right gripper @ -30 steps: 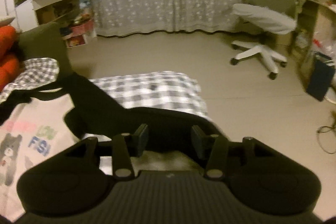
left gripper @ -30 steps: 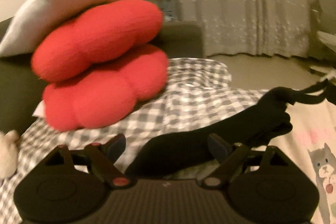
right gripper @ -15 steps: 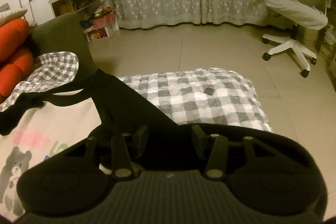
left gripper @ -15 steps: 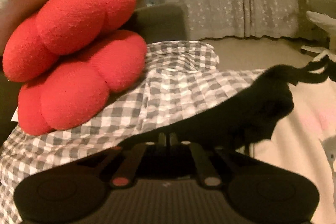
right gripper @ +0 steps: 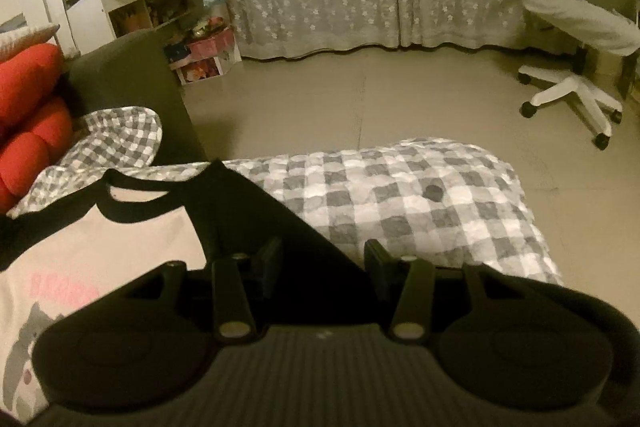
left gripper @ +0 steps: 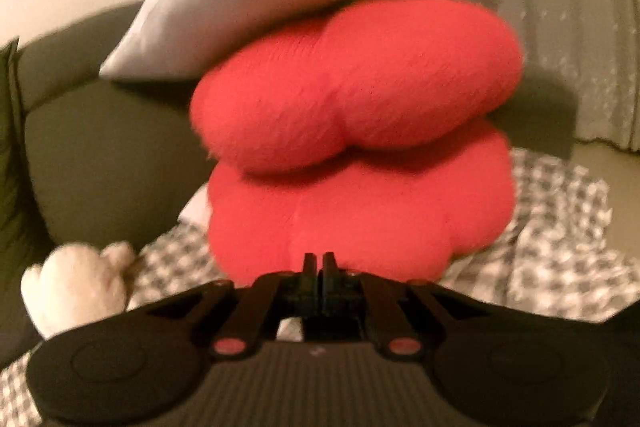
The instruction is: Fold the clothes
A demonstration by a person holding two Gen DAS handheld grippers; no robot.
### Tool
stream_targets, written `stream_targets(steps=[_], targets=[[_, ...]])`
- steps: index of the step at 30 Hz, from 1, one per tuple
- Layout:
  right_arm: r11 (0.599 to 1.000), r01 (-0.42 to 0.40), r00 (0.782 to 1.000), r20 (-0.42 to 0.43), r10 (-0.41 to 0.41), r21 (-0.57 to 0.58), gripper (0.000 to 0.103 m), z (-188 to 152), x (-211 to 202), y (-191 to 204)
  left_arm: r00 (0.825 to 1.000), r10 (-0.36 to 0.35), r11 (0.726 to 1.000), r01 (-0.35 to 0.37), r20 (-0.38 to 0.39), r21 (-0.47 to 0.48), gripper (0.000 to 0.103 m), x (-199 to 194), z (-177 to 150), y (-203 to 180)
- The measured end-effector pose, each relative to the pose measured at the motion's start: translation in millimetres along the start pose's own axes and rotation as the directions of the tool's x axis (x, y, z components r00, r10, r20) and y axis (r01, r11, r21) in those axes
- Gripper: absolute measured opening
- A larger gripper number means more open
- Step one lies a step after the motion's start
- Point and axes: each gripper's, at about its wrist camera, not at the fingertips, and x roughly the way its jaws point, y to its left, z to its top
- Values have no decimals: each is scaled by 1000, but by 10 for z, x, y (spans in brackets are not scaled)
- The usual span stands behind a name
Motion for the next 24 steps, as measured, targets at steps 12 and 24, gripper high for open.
stream_targets(steps=[12, 24], targets=[[997, -72, 997, -9, 72, 23, 49, 106, 102, 24, 996, -61, 998, 58, 69, 33, 57, -349, -68, -101], [995, -101, 995, -8, 101, -8, 7, 114, 224, 95, 893, -439, 884, 449, -99, 129, 68, -427, -44, -1161]])
